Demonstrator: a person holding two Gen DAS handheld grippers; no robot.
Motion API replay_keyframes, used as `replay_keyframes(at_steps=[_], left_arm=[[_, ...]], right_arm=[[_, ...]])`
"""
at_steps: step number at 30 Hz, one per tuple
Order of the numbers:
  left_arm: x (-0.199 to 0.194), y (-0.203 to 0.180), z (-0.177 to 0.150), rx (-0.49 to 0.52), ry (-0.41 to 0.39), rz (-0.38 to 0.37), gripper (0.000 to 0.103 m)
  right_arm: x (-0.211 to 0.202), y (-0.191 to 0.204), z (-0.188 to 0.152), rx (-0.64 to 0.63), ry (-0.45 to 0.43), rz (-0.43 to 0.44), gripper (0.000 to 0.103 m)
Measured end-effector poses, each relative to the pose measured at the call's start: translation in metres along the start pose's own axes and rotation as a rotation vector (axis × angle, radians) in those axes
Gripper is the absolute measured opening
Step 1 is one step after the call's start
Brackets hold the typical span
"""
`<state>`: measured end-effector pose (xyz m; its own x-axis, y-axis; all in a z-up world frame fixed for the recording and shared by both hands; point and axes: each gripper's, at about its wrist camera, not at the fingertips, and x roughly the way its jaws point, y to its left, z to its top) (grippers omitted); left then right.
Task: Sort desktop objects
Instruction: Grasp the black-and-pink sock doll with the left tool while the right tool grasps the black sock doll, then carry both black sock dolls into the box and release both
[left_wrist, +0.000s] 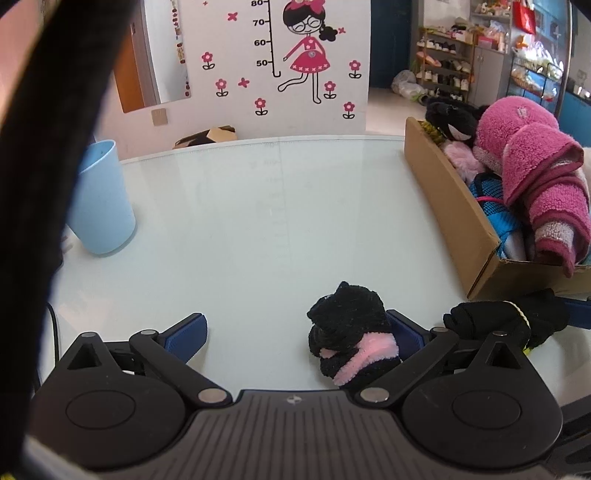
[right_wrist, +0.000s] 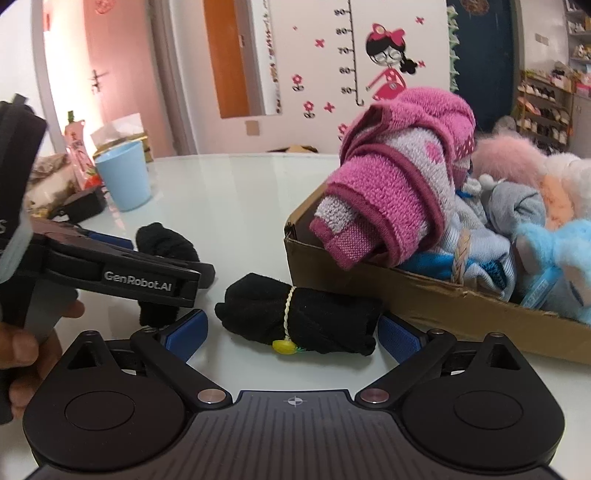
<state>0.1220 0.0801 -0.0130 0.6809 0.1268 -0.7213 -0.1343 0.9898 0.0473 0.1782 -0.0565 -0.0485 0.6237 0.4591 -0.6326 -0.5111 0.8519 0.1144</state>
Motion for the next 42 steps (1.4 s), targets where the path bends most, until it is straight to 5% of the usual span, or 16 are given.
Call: replay_keyframes(at_steps=[3, 7, 8, 9, 11, 27, 42], left_arm=[[0.0, 0.001, -0.002, -0.005, -0.003, -0.007, 0.101], [-0.002, 0.0, -0.003, -0.01, -0.015, -0.026, 0.091], [-0.005, -0.001, -0.004, -0.005, -0.022, -0.035, 0.077], [-0.009, -0.003, -0.005, 0.003, -0.033, -0.045, 0.055], [-0.014, -0.008, -0.005, 0.017, -0.042, -0.054, 0.034], [-0.067, -0.044, -0.04, 0.048, -0.099, -0.118, 0.034], [-0.114, -0.119, -0.049, 0.201, -0.164, -0.173, 0.034]], right_arm=[[0.002, 0.004, 0.0, 0.005, -0.006, -0.033, 0.096], [-0.003, 0.007, -0.004, -0.027, -0.018, -0.062, 0.072], [-0.007, 0.005, -0.006, -0.027, -0.023, -0.054, 0.061], [-0.013, 0.002, -0.009, -0.017, -0.029, -0.036, 0.059], [-0.021, -0.005, -0.015, -0.018, -0.035, -0.019, 0.057], [-0.113, -0.061, -0.046, 0.01, -0.119, 0.028, 0.057], [-0.207, -0.135, -0.075, 0.131, -0.206, -0.069, 0.057]])
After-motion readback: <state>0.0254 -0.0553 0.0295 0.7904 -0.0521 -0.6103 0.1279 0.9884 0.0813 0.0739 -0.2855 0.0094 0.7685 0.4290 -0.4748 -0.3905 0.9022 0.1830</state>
